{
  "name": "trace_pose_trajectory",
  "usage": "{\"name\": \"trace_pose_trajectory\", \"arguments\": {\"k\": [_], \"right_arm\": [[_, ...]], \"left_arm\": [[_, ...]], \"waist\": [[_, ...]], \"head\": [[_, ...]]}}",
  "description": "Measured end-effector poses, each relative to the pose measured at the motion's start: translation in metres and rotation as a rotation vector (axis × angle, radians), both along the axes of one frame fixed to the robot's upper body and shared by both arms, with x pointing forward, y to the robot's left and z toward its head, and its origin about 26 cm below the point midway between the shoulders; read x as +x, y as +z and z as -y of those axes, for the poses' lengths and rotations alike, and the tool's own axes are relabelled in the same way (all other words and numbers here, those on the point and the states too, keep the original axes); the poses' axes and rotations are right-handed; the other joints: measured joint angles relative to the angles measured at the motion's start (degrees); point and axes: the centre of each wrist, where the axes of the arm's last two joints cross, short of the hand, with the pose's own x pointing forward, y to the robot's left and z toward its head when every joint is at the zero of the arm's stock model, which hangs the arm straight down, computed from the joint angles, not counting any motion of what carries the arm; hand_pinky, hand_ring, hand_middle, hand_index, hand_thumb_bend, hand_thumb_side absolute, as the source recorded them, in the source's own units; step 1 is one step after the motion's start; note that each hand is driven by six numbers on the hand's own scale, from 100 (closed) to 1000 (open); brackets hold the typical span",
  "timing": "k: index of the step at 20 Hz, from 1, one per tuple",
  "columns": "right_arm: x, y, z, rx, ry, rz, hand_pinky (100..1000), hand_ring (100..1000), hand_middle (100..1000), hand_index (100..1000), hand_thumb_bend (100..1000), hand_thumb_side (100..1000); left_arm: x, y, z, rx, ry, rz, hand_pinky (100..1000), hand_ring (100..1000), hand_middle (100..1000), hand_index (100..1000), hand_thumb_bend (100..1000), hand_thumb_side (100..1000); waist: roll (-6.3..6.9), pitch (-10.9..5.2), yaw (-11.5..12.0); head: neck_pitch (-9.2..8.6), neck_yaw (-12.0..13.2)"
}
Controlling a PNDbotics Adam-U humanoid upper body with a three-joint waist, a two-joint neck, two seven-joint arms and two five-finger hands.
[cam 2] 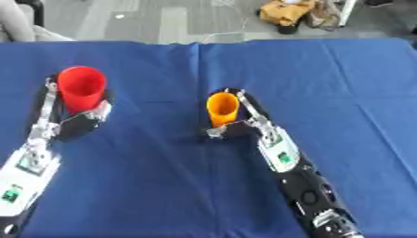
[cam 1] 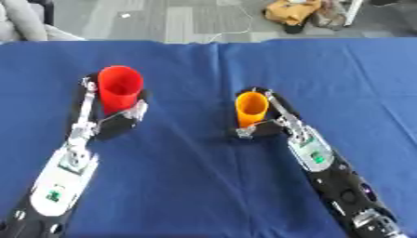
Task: Pour the contents of one cup into another cup.
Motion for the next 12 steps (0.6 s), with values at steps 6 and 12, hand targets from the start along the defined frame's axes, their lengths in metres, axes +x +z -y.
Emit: {"name": "trace_pose_trajectory", "arguments": {"k": [6,12], "right_arm": [[0.0002,-0.0014,-0.0036,0.027,-0.029,0.018,617,347,196,478,697,105],[-0.0007,-0.0012,-0.0052,0.081,-0.074,0.022,581,277,126,406,642,100]], "left_arm": [[0.0,-0.0001,0.0,-0.003,0.002,-0.002,591,372,439,660,100,235],[-0.0002,-0.0005,-0.0002,-0.009,0.005,-0.007,590,371,437,659,100,244]], "waist": [[-0.04,0.0,0.09],[-0.12,0.0,0.09]], "head": [[0.0,-0.09],[-0.01,-0.09]]}}
